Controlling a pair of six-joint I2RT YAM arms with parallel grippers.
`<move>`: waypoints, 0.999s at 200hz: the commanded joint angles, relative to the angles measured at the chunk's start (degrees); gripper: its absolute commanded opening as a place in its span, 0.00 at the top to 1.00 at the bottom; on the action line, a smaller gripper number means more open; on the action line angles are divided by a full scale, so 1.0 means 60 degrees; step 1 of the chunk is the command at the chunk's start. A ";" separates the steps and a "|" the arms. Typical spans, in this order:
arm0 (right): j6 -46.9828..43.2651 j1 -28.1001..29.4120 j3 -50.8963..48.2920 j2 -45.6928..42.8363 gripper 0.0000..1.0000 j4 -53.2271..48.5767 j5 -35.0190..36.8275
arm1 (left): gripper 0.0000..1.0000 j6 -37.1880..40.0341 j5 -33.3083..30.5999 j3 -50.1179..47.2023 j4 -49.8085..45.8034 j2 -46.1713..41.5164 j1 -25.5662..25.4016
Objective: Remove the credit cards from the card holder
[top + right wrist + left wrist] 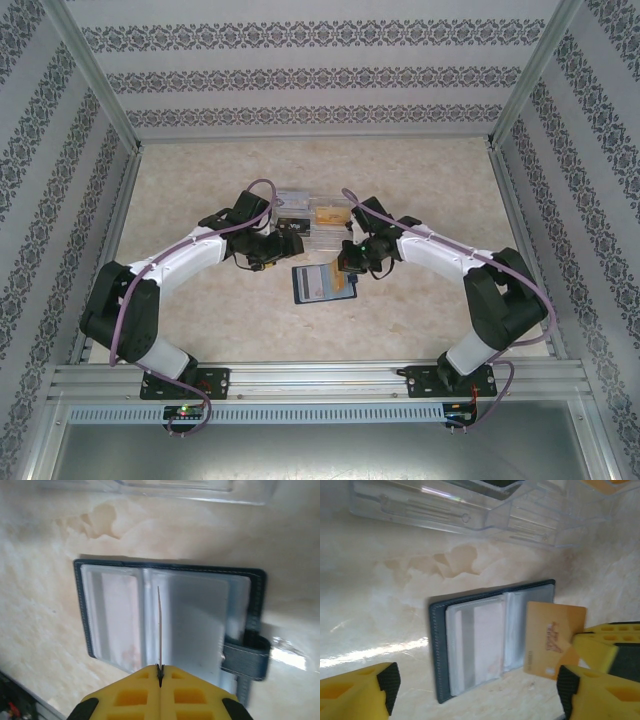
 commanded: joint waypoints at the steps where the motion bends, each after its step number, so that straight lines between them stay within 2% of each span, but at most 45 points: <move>1: -0.1209 -0.0062 0.0508 -0.0768 1.00 -0.0825 0.0609 | 0.08 0.0305 -0.1026 0.0315 -0.0893 -0.0139 0.0131; 25: -0.2309 -0.0077 0.1123 -0.1229 1.00 -0.1052 0.1398 | 0.00 0.0430 -0.1618 0.0354 -0.1283 -0.0536 0.0415; 53: -0.4231 -0.0077 0.2158 -0.1283 1.00 -0.1003 0.2109 | 0.01 0.0692 -0.2052 0.0254 -0.1702 -0.1112 0.0964; 101: -0.8004 -0.0047 0.3511 -0.0846 1.00 -0.0691 0.1913 | 0.01 0.1325 -0.2528 0.0185 -0.2558 -0.2005 0.1962; 130: -1.0564 -0.0006 0.3987 -0.0202 1.00 -0.0986 0.1329 | 0.01 0.1452 -0.2441 0.0098 -0.2677 -0.2271 0.2475; 148: -1.1793 -0.0021 0.4258 0.0416 1.00 -0.1172 0.1479 | 0.01 0.1569 -0.2351 0.0095 -0.2669 -0.2318 0.2617; 172: -1.2688 -0.0006 0.5664 0.1651 1.00 -0.2592 0.1897 | 0.01 0.1686 -0.2398 0.0135 -0.2681 -0.2288 0.2709; 200: -1.3365 0.0077 0.6598 0.2704 1.00 -0.3101 0.2440 | 0.01 0.1724 -0.2338 0.0168 -0.2683 -0.2044 0.2814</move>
